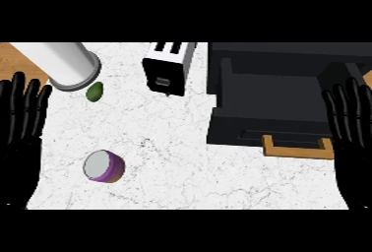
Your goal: Pick up the can, place it into the drawer and close the drawer
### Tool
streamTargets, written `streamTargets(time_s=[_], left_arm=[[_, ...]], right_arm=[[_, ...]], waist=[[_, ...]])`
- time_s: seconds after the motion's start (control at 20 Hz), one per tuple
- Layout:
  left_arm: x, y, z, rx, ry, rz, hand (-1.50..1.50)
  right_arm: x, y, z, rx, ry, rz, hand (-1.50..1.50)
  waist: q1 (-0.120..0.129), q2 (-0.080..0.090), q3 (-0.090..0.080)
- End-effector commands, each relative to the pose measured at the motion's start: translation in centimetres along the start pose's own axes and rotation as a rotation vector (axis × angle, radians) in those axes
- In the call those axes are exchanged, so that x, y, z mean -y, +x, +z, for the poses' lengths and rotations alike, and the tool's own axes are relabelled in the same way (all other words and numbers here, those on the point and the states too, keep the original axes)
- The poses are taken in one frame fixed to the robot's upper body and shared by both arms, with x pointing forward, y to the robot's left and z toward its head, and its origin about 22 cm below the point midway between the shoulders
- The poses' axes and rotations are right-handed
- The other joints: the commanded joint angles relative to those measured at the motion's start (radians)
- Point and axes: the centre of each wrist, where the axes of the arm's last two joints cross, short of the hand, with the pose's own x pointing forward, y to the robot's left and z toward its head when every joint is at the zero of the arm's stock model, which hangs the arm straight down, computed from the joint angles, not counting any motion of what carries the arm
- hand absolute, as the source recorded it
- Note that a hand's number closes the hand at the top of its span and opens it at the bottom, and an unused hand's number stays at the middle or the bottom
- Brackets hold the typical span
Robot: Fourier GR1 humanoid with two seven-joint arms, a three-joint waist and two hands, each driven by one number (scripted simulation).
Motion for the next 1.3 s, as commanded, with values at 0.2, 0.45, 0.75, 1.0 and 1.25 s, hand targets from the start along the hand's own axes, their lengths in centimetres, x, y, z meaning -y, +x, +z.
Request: streamTargets(time_s=[0.2,0.45,0.75,1.0,1.25], left_arm=[[-1.2,3.8,6.5,-0.049,0.165,-0.063,-1.50],[-2.7,0.7,10.1,-0.453,0.384,-0.044,-1.50],[-1.9,4.7,9.9,-0.452,0.413,-0.043,-1.50],[-3.7,2.5,10.9,-0.434,0.407,-0.051,-1.50],[-2.3,3.8,10.4,-0.465,0.402,-0.045,-1.50]], right_arm=[[0.7,-0.4,0.0,0.022,-0.001,0.001,-1.50],[2.7,-1.4,2.1,-0.290,-0.167,0.039,-1.50],[3.7,-0.6,2.7,-0.302,-0.154,0.034,-1.50],[3.7,-1.4,1.3,-0.301,-0.152,0.029,-1.50],[3.2,-1.6,2.2,-0.269,-0.160,0.032,-1.50]], waist=[[-0.043,-0.011,-0.003],[-0.042,-0.012,-0.004],[-0.054,-0.009,-0.003],[-0.052,-0.009,-0.004],[-0.052,-0.009,-0.003]])
